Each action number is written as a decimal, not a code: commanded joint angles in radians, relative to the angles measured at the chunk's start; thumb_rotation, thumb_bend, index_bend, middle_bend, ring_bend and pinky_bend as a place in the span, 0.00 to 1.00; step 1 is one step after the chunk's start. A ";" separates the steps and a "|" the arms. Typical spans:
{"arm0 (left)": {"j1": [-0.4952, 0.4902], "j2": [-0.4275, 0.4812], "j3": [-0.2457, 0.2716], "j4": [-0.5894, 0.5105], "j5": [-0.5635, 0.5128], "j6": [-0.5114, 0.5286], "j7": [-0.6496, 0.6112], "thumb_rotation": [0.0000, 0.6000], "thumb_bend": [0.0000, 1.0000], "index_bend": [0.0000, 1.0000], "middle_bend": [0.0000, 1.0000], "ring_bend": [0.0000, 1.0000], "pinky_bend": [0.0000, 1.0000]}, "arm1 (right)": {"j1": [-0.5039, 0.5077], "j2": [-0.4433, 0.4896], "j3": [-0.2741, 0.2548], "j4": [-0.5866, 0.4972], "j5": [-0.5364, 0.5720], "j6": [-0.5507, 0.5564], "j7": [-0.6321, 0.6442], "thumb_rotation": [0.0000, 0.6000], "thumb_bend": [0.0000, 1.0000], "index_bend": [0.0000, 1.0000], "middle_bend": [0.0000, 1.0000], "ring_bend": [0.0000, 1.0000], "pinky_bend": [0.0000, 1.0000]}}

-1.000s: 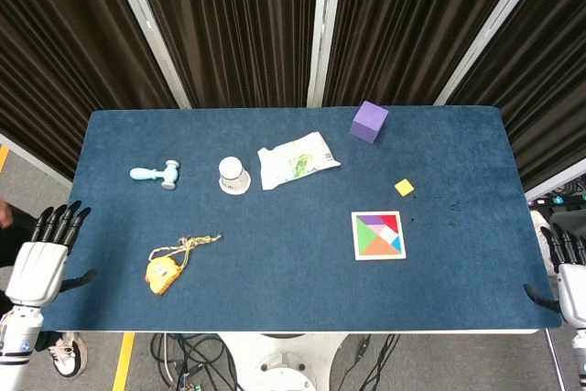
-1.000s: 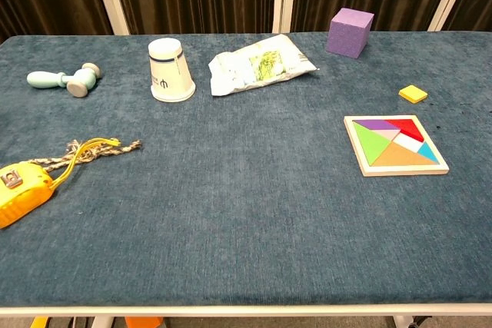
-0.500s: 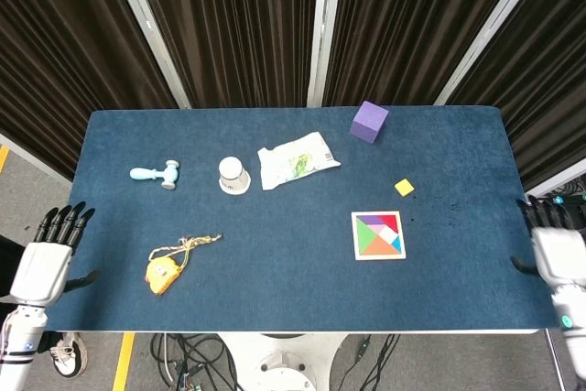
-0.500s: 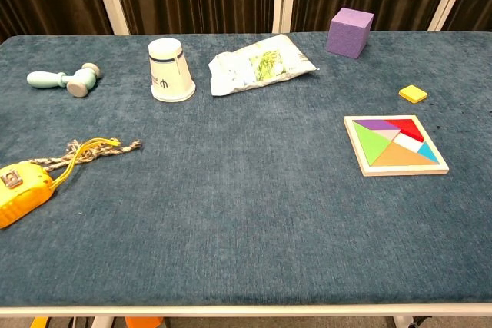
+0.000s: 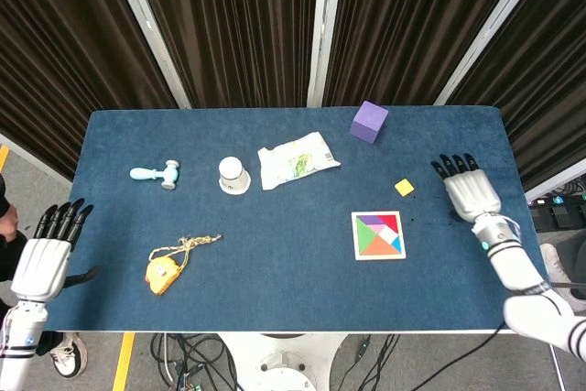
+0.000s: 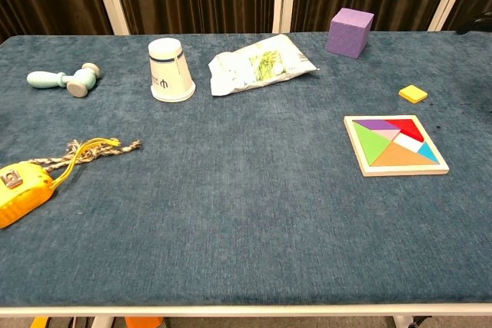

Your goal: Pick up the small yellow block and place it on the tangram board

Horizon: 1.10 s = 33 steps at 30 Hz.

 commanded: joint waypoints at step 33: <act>-0.004 -0.010 -0.002 0.042 -0.011 -0.003 -0.124 1.00 0.00 0.04 0.00 0.00 0.00 | 0.241 -0.294 -0.101 0.286 0.294 -0.068 -0.173 1.00 0.13 0.00 0.00 0.00 0.00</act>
